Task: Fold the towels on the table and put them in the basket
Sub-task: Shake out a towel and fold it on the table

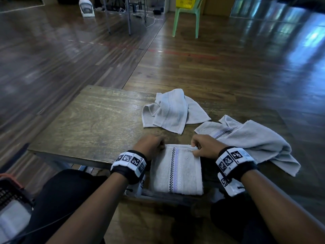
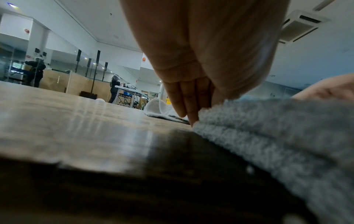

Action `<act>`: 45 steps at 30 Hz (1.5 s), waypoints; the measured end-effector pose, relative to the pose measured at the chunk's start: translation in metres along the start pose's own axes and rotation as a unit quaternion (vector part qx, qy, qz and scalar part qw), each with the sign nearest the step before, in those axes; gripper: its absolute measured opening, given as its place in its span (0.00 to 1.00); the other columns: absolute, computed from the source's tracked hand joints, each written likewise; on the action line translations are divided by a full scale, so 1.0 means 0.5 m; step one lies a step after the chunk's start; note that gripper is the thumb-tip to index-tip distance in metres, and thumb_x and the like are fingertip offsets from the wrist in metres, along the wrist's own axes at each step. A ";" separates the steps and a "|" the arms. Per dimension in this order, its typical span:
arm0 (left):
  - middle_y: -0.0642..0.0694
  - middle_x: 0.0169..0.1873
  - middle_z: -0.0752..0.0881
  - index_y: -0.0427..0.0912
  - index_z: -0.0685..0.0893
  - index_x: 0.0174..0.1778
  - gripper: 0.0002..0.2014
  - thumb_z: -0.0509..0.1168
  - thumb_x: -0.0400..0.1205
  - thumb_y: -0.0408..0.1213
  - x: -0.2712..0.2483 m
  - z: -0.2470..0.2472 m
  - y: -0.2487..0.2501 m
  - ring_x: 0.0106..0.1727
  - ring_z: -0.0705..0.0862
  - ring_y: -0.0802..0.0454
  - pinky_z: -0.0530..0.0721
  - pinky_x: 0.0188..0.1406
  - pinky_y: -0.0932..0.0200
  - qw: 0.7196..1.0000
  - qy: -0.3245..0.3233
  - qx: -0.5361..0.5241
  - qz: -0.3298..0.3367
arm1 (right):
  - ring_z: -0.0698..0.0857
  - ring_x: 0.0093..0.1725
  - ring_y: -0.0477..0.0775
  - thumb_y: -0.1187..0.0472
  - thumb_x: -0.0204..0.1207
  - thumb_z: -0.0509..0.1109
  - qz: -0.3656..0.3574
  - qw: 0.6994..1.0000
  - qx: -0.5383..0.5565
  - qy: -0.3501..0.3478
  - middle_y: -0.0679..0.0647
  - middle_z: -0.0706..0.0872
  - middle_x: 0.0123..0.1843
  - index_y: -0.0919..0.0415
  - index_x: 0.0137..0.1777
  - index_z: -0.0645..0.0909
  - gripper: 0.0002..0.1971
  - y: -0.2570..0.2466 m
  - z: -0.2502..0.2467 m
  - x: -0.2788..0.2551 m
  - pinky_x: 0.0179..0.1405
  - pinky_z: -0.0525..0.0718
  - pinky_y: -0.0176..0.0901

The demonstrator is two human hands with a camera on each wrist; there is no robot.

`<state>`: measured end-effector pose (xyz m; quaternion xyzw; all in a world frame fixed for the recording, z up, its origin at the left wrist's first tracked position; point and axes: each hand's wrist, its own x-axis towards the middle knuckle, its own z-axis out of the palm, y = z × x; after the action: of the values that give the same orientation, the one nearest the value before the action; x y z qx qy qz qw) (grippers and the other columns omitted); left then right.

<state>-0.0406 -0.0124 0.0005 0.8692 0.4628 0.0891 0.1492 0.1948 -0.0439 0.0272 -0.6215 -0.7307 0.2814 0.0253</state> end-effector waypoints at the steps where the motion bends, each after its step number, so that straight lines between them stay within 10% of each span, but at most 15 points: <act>1: 0.44 0.52 0.84 0.42 0.81 0.51 0.06 0.62 0.81 0.36 -0.001 0.001 0.001 0.51 0.81 0.45 0.71 0.43 0.59 1.000 0.003 0.002 0.000 | 0.77 0.38 0.48 0.63 0.68 0.72 0.003 1.000 0.003 0.002 0.47 0.78 0.38 0.55 0.43 0.74 0.09 0.001 -0.002 0.000 0.35 0.73 0.37; 22: 0.42 0.47 0.86 0.40 0.79 0.46 0.04 0.62 0.80 0.36 -0.008 0.008 0.001 0.48 0.82 0.42 0.71 0.38 0.56 0.999 0.036 -0.023 -0.016 | 0.82 0.42 0.46 0.65 0.72 0.72 0.000 0.999 -0.002 0.044 0.51 0.86 0.43 0.56 0.43 0.82 0.04 0.006 -0.024 -0.014 0.37 0.74 0.28; 29: 0.42 0.48 0.86 0.40 0.78 0.48 0.05 0.60 0.81 0.36 -0.014 0.011 0.000 0.48 0.81 0.41 0.67 0.37 0.57 0.999 0.044 -0.023 -0.011 | 0.85 0.47 0.48 0.63 0.72 0.73 -0.022 0.999 0.004 0.047 0.50 0.87 0.45 0.54 0.40 0.82 0.04 0.013 -0.017 -0.012 0.52 0.85 0.50; 45: 0.46 0.48 0.86 0.46 0.78 0.50 0.07 0.59 0.81 0.43 -0.003 0.027 0.007 0.47 0.82 0.45 0.80 0.41 0.53 0.999 0.047 -0.010 -0.005 | 0.84 0.43 0.49 0.63 0.73 0.68 -0.015 0.996 0.023 0.086 0.47 0.85 0.39 0.44 0.35 0.73 0.12 0.013 -0.011 -0.005 0.48 0.85 0.52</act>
<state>-0.0348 -0.0178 -0.0113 0.8603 0.4728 0.1333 0.1363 0.2031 -0.0436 0.0298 -0.6313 -0.7287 0.2432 0.1064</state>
